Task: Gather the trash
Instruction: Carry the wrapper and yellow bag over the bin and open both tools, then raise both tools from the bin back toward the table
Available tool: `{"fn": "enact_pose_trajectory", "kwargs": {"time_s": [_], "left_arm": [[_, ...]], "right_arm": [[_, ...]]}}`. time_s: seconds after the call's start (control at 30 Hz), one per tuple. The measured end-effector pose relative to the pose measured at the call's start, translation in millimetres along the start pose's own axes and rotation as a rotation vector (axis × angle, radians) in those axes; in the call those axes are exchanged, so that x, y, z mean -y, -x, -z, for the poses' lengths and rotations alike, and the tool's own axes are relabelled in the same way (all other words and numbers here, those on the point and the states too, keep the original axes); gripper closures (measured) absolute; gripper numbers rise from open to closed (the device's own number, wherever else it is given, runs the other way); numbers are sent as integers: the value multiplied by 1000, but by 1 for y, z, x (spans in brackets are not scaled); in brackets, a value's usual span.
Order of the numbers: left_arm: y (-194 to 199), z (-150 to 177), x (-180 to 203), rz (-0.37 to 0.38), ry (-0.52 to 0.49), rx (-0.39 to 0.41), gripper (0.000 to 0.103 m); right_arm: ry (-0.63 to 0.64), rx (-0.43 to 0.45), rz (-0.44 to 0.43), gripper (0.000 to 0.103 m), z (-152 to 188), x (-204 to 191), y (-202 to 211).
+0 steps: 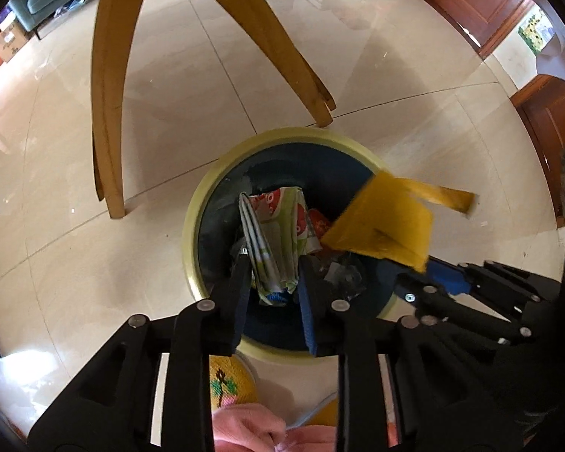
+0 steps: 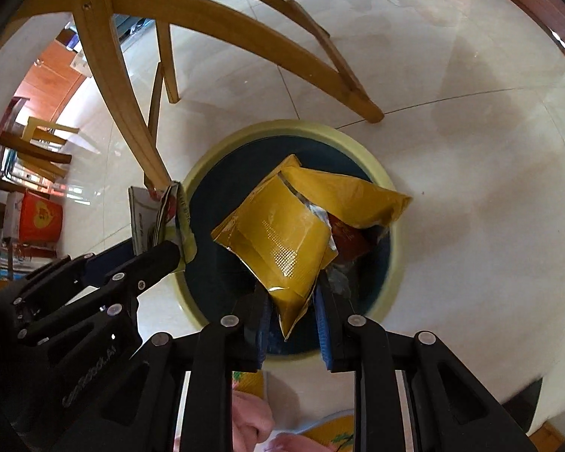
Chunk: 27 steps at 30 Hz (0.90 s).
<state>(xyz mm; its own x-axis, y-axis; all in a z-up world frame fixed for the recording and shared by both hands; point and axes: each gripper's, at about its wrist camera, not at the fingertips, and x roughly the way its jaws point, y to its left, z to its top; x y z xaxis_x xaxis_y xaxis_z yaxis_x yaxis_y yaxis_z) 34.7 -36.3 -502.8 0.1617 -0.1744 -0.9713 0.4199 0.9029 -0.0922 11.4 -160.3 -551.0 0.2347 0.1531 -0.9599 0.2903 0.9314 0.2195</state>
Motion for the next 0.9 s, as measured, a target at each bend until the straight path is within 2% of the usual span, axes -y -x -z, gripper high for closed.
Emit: {"fn": "enact_pose_trajectory", "kwargs": {"time_s": [0.03,0.13,0.2,0.27,0.37,0.63,0.9], "left_arm": [[-1,-1,0,-4,-8,3,74],[-8,-3,-2,-21,-14,1,68],[-9,-3,-7,-27,-8,6,60],[-8,-2,-11,-33,1,16,47],[-6,-2,-15,-46,11,24,34],[8,2,-15,-56,24,20,32],[77,10,-12,-38,67,0,32]], "right_arm": [[6,-2,-11,76,-2,0,-5],[16,-1,-11,71,-4,4,-13],[25,-1,-6,69,-4,7,-19],[28,0,-3,67,-5,10,-22],[29,6,2,64,-6,15,-24],[21,24,2,61,-1,19,-9],[-45,52,-17,61,13,15,68]]}}
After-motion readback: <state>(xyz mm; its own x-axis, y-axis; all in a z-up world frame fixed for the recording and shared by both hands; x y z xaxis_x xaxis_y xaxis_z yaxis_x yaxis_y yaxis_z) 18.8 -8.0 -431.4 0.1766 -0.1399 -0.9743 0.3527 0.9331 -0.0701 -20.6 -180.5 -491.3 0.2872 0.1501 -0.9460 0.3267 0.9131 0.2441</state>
